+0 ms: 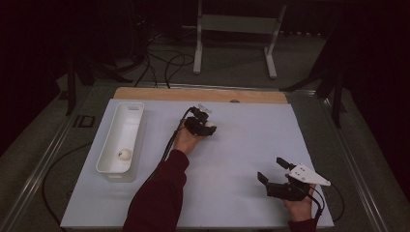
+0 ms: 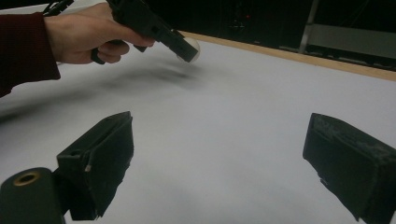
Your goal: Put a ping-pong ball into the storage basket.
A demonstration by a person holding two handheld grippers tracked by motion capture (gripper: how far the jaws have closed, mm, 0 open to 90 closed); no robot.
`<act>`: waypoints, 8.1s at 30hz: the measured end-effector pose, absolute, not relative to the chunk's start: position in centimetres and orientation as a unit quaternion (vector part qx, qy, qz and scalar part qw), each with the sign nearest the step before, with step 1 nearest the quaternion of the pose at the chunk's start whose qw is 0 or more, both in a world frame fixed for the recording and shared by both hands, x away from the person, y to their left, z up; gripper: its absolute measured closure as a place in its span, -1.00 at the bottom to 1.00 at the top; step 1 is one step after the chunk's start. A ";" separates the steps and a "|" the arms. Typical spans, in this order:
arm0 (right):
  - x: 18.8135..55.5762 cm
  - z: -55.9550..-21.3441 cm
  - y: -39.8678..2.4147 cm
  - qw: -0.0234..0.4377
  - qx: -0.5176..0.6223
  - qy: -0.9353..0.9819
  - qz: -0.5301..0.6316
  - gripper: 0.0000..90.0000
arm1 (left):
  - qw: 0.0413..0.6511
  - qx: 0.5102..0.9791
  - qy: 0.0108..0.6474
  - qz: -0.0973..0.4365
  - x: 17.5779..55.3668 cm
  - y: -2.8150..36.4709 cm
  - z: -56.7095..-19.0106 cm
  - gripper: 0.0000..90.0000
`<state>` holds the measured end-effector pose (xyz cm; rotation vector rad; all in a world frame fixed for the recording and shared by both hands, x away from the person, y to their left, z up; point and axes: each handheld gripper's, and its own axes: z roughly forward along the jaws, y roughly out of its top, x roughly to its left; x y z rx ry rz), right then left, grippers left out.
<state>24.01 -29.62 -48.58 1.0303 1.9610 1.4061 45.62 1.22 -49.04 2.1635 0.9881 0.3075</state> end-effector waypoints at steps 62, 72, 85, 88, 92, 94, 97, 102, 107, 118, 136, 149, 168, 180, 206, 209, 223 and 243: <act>24.1 -48.5 -29.3 0.255 0.377 0.723 0.520 -0.81 | 0.393 0.855 0.317 0.116 42.5 1.1 -44.4 0.14; 24.1 -48.5 -29.3 0.256 0.376 0.724 0.519 -0.81 | 0.397 0.855 0.314 0.114 42.3 1.5 -43.7 0.14; 24.1 -48.5 -29.3 0.255 0.376 0.723 0.520 -0.81 | 0.404 0.856 0.303 0.113 41.9 1.7 -43.0 0.14; 24.1 -48.5 -29.3 0.255 0.376 0.723 0.521 -0.81 | 0.400 0.858 0.301 0.113 41.9 1.7 -42.8 0.14; 24.1 -48.5 -29.3 0.255 0.376 0.723 0.521 -0.81 | 0.402 0.859 0.296 0.117 41.7 1.7 -42.2 0.14; 24.1 -48.5 -29.4 0.255 0.376 0.723 0.521 -0.81 | 0.402 0.859 0.293 0.119 41.7 1.7 -41.9 0.14; 24.1 -48.5 -29.4 0.256 0.375 0.722 0.522 -0.81 | 0.405 0.859 0.291 0.119 41.6 1.8 -41.5 0.14; 24.1 -48.5 -29.4 0.255 0.376 0.722 0.522 -0.81 | 0.403 0.860 0.287 0.122 41.4 2.0 -41.0 0.14; 24.1 -48.5 -29.3 0.255 0.376 0.722 0.521 -0.81 | 0.401 0.862 0.285 0.125 41.3 2.2 -40.7 0.14; 24.1 -48.5 -29.4 0.256 0.376 0.722 0.522 -0.81 | 0.401 0.864 0.280 0.118 41.1 2.5 -40.3 0.14; 24.1 -48.5 -29.3 0.255 0.375 0.723 0.521 -0.81 | 0.405 0.865 0.275 0.107 40.9 3.6 -39.5 0.14; 24.1 -48.5 -29.2 0.254 0.374 0.724 0.521 -0.81 | 0.407 0.867 0.269 0.104 40.6 4.2 -39.1 0.14; 24.1 -48.6 -29.1 0.253 0.374 0.725 0.520 -0.81 | 0.405 0.870 0.259 0.106 40.3 5.3 -38.4 0.14; 24.1 -48.6 -29.1 0.253 0.374 0.725 0.520 -0.81 | 0.407 0.869 0.259 0.110 40.1 6.2 -37.9 0.14; 24.1 -48.6 -29.1 0.253 0.373 0.725 0.521 -0.81 | 0.415 0.867 0.254 0.108 39.7 7.7 -37.4 0.14; 24.1 -48.6 -29.1 0.253 0.372 0.725 0.521 -0.81 | 0.413 0.867 0.255 0.109 39.8 7.9 -37.5 0.14; 24.1 -48.6 -29.0 0.251 0.373 0.726 0.520 -0.81 | 0.409 0.869 0.255 0.110 39.7 8.5 -37.6 0.14; 24.1 -48.6 -29.0 0.252 0.372 0.726 0.521 -0.81 | 0.410 0.867 0.260 0.114 39.6 9.5 -37.2 0.14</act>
